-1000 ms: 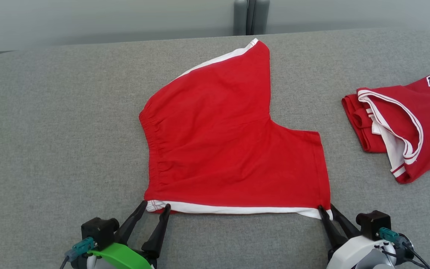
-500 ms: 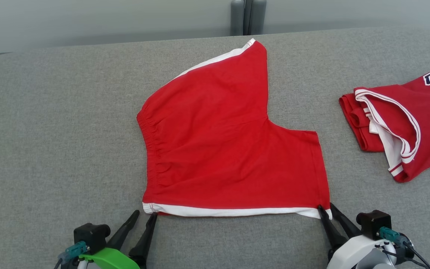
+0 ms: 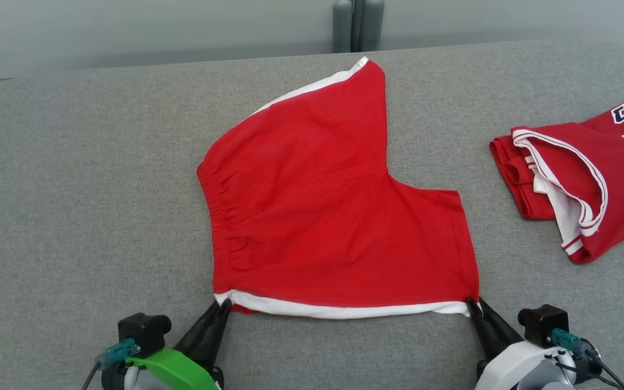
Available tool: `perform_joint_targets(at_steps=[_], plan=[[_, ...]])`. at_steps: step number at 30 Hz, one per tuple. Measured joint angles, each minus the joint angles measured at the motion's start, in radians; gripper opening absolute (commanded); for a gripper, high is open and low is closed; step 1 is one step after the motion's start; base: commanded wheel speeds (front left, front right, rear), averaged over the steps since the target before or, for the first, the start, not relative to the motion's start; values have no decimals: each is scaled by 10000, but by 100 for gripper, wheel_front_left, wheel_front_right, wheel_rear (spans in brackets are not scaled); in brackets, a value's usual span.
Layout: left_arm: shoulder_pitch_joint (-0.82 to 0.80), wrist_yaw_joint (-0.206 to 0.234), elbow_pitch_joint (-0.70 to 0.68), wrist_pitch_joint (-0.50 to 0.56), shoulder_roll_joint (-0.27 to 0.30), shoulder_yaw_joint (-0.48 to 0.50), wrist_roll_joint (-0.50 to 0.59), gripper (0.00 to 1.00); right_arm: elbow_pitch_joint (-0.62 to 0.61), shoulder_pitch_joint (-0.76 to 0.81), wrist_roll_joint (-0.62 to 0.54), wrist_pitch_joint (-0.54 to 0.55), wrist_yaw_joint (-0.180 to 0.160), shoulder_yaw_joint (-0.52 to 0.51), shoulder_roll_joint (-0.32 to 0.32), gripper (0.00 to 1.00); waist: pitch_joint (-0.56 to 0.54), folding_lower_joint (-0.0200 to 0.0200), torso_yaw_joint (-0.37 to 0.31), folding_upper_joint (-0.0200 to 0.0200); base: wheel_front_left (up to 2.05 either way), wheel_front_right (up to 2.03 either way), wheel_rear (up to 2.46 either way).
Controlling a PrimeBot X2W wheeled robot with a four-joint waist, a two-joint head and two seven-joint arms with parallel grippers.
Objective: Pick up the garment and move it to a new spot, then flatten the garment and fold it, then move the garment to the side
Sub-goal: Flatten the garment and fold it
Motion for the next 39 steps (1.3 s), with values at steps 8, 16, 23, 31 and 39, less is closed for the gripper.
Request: perform_joint_targets(at_steps=[8,16,23,31,39], plan=[[-134,-2,-403,0,82,-408,-174,0,25,1,420,15,100,-142,84,0,-54,0,-17,0,0,0,0],[15,-2,-1423,0,679,-516,-861,0,-1103,2,2738,79,102,-1093,146,0,-156,0,-23,0,0,0,0],[826,-33,-2585,228,1185,-685,-1781,0,-2320,519,5102,660,100,-721,-314,0,-177,0,-5,0,0,0,0],[2058,-33,-4410,1267,1636,-1471,-3227,0,-5033,2363,8815,1559,98,-1373,-945,0,-296,0,170,0,0,0,0],[2955,-33,-7087,2155,2635,-1726,-4506,0,-8021,3398,10815,2276,96,-2395,-2219,0,-430,0,502,0,0,0,0]])
